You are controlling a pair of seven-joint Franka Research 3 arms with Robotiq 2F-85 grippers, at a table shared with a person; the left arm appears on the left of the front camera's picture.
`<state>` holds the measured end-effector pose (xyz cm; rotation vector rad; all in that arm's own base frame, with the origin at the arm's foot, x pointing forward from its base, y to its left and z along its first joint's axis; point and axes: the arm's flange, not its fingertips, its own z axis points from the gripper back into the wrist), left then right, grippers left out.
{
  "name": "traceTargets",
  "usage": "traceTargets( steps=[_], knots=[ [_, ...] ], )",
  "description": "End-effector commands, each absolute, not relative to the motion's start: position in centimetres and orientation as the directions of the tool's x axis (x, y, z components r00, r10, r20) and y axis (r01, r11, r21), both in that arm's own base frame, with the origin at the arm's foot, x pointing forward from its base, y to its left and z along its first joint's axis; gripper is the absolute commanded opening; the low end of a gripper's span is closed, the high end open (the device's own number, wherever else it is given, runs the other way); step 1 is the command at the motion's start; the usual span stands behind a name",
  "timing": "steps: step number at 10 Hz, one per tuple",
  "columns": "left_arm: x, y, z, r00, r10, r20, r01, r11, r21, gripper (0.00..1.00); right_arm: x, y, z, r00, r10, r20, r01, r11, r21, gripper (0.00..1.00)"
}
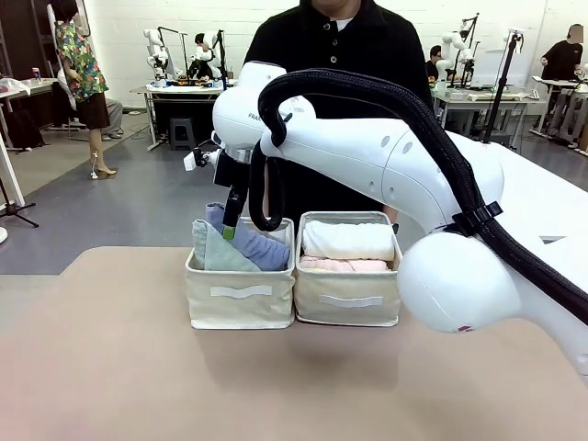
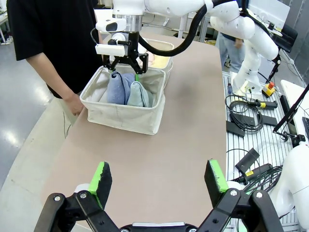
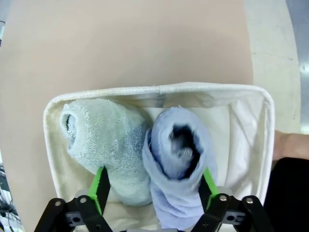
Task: Sort the towels based on their folding style.
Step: Pick up another triangle-folded towel from the table and place it in the left Fabric basket.
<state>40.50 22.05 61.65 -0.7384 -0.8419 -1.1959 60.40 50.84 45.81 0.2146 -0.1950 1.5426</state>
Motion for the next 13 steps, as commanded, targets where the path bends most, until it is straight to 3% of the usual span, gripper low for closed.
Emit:
traceTargets(
  steps=[1,7,8,9,10,11,13],
  knots=[
    [40.2,21.8,61.6,0.154,-0.486,0.860,0.973,0.227,-0.046,1.00,70.6,58.5,50.0,0.021,0.971,0.237,-1.000,0.016,0.022,1.00],
    [40.2,21.8,61.6,0.154,-0.486,0.860,0.973,0.227,-0.046,1.00,69.8,57.2,51.2,0.034,0.968,0.249,-0.999,0.037,-0.004,1.00],
    [40.2,21.8,61.6,0.154,-0.486,0.860,0.973,0.227,-0.046,1.00,69.3,56.9,51.6,0.041,0.969,0.244,-0.999,0.038,0.015,1.00],
    [40.2,21.8,61.6,0.154,-0.486,0.860,0.973,0.227,-0.046,1.00,66.9,55.7,53.4,0.117,0.976,0.185,-0.985,0.090,0.147,1.00],
    [40.2,21.8,61.6,0.154,-0.486,0.860,0.973,0.227,-0.046,1.00,63.2,52.9,55.3,0.182,0.982,0.055,-0.955,0.163,0.248,1.00],
    [40.2,21.8,61.6,0.154,-0.486,0.860,0.973,0.227,-0.046,1.00,58.8,48.7,56.5,0.236,0.969,-0.070,-0.939,0.246,0.241,1.00],
    [40.2,21.8,61.6,0.154,-0.486,0.860,0.973,0.227,-0.046,1.00,53.0,41.8,53.9,0.272,0.824,-0.497,-0.806,0.477,0.350,1.00]
  ],
)
